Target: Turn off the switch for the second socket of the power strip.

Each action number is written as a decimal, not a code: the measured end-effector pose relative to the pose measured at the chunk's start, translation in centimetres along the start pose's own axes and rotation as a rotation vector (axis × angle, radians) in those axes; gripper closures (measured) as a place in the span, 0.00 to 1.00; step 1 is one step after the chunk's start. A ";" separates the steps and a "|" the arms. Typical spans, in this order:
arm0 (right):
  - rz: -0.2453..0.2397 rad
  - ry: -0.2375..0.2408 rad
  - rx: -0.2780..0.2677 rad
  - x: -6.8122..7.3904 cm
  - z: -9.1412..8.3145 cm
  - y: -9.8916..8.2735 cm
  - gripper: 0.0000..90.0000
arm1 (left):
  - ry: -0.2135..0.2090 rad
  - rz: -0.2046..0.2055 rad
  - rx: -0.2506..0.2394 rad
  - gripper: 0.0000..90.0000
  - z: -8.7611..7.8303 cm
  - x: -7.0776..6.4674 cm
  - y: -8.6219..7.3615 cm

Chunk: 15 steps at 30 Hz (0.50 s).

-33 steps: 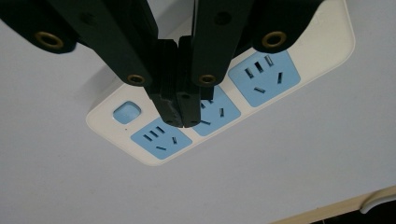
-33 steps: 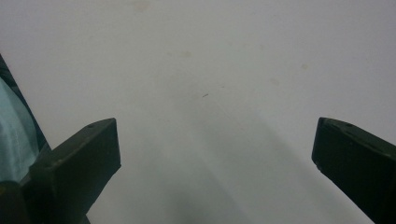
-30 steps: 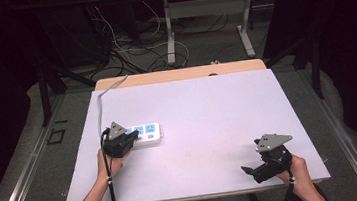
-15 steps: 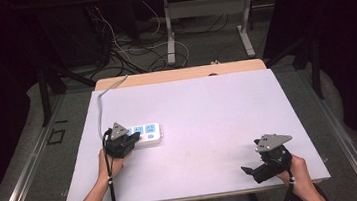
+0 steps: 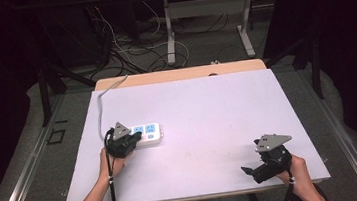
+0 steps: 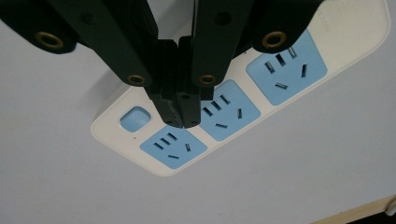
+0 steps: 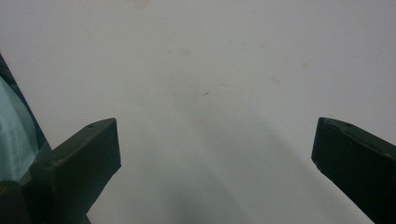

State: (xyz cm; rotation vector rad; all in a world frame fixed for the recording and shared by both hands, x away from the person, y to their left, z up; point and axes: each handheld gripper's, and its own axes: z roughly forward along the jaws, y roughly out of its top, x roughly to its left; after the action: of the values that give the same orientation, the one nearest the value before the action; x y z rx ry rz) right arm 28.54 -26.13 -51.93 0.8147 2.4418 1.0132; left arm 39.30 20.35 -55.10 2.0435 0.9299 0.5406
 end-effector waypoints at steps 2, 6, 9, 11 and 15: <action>-0.001 0.000 -0.001 0.0 0.0 0.0 0.01 | 0.004 0.010 0.011 1.00 0.0 0.0 0.1; 0.000 -0.001 0.002 0.0 0.0 0.0 0.01 | 0.007 0.004 0.014 1.00 -0.1 0.1 0.1; 0.008 -0.001 0.004 0.1 0.0 0.0 0.01 | 0.006 -0.006 0.019 1.00 -0.1 0.1 0.1; 0.001 -0.002 0.002 0.0 0.0 0.0 0.01 | 0.006 -0.014 0.026 1.00 -0.2 0.2 0.2; 0.001 -0.001 0.003 0.0 0.0 0.0 0.01 | 0.002 -0.023 0.030 1.00 -0.2 0.4 0.2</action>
State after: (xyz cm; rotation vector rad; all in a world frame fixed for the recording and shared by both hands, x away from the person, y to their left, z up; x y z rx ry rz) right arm 28.50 -26.12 -51.94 0.8176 2.4430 1.0102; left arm 39.47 20.67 -54.79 2.0567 0.9663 0.5194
